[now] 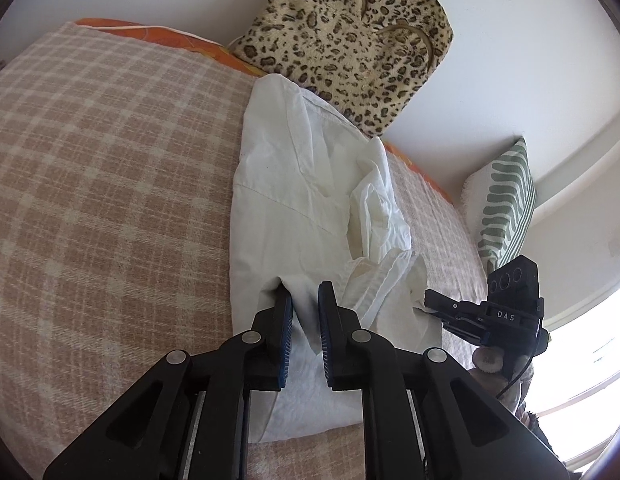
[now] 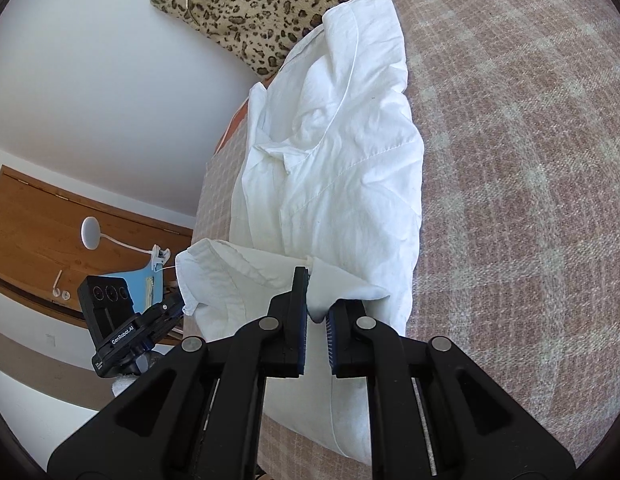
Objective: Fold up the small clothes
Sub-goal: 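Grasp the hem with both grippers and fold it toward the collar, then open both grippers and move them over the folded shirt toward the collar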
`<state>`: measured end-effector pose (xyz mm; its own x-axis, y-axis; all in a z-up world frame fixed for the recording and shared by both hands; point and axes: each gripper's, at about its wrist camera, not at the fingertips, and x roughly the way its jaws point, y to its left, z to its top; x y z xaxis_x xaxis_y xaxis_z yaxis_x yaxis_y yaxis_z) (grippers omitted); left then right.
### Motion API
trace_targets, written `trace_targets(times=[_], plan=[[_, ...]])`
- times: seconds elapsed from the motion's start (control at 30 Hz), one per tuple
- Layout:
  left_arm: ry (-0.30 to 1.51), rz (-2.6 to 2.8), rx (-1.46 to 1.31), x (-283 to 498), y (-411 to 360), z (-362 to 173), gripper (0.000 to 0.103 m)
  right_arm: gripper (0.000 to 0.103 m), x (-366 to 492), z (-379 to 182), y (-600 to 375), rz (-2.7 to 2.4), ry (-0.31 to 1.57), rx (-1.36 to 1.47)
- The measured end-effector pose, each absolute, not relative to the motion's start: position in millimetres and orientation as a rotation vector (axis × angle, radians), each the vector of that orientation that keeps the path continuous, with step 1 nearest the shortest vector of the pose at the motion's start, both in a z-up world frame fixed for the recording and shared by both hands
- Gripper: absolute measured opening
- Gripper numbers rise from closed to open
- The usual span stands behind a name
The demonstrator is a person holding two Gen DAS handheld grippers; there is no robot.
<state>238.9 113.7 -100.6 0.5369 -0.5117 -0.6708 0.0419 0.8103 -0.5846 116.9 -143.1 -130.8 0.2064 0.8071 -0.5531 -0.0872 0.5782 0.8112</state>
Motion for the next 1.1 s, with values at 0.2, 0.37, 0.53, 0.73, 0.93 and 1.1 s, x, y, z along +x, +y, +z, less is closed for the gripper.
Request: trace_targets(times=[0.2,0.37,0.53,0.73,0.93,1.1], plan=[[0.953,-0.353,-0.564,238.6,115.2,-99.1,0.025,0.01,115.4,-126.9,-145.3,0.712,1.193,0.733],[0.93,-0.362,-0.681,247.0,130.2,-98.7,0.039,0.024,121.0,-126.8,-149.1,0.693,1.204,0.751],[0.859,-0.364,-0.547,238.9,128.9,-75.0,0.039,0.031,123.0,-108.0,-171.9,0.623,1.131,0.739],[0.842,-0.449,-0.262,219.2,87.0,-68.4,0.036,0.031,90.0,-67.5,-130.9,0.745,0.97,0.39],[0.904,-0.473,-0.166,215.5,68.3,-94.1,0.033,0.031,51.9,-64.3,-64.8,0.868,0.946,0.125],[0.962,-0.403,-0.193,233.7,75.9,-117.2,0.031,0.031,36.5,-79.4,-27.7,0.822,0.959,-0.099]])
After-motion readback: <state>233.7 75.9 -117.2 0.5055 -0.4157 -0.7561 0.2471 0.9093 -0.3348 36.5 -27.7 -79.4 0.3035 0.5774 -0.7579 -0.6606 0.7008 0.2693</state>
